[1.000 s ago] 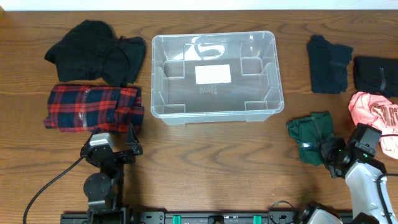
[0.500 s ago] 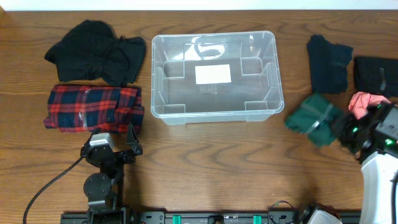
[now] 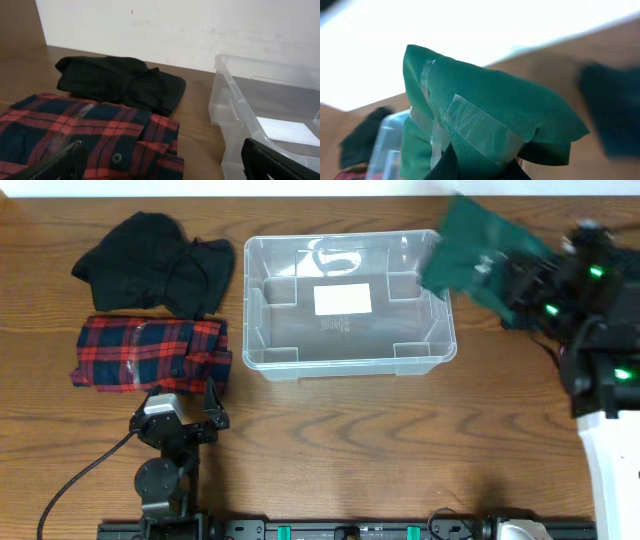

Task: Pack container
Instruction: 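Carry the green garment left into the bin and release it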

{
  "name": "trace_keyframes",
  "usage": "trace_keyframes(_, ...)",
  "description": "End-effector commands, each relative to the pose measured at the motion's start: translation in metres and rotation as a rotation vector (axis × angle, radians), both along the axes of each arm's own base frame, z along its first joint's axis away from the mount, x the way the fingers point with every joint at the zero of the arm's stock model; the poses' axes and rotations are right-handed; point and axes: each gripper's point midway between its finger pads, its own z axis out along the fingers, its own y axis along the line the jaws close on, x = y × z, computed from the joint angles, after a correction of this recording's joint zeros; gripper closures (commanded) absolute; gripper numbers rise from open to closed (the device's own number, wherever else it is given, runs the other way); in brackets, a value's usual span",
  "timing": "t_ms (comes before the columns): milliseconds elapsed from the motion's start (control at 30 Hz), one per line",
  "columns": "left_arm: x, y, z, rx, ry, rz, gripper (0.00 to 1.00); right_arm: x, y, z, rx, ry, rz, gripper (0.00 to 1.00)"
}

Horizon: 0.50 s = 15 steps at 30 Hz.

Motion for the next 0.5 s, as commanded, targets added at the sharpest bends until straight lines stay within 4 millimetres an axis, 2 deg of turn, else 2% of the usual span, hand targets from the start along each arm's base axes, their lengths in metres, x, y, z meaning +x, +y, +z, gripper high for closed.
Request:
trace_keyframes(0, -0.001, 0.003, -0.016, 0.003, 0.047, 0.013, 0.02, 0.018, 0.045, 0.015, -0.038, -0.069, 0.062, 0.99)
trace_keyframes(67, -0.001, 0.003, -0.016, 0.003, 0.047, 0.013, 0.02, 0.031, 0.074, 0.015, -0.036, -0.103, 0.089, 0.99)
trace_keyframes(133, -0.001, 0.003, -0.016, 0.003, 0.047, 0.013, 0.02, 0.046, 0.102, 0.006, -0.044, -0.125, 0.097, 0.99)
trace_keyframes(333, -0.001, 0.003, -0.016, 0.003, 0.047, 0.013, 0.02, 0.077, 0.181, -0.043, 0.059, -0.086, 0.166, 0.99)
trace_keyframes(467, -0.001, 0.003, -0.016, 0.003, 0.047, 0.013, 0.02, 0.079, 0.225, -0.081, 0.075, -0.038, 0.233, 0.99)
